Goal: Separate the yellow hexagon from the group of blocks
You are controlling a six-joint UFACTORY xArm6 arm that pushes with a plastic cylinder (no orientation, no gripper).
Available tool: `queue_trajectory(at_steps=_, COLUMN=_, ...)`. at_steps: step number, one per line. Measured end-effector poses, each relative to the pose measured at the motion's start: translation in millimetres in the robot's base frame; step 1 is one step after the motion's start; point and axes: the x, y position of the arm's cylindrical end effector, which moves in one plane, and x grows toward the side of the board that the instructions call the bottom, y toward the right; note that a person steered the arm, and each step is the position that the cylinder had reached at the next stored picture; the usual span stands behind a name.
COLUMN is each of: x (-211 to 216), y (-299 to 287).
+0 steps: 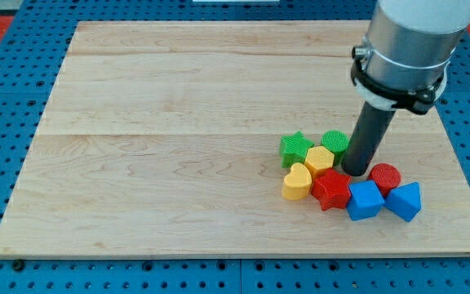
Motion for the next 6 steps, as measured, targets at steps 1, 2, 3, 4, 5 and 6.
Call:
queue_trajectory(at_steps=1, x=-2, y=-35)
queue_trajectory(at_steps=2, x=-13, y=-67)
queue_trajectory(at_steps=3, x=-28, y=-97)
queue_trajectory(at_steps=4, x=-2, y=-120)
queue_trajectory(at_steps=5, x=59, y=-114)
queue_trajectory(at_steps=6, x=58, y=-70)
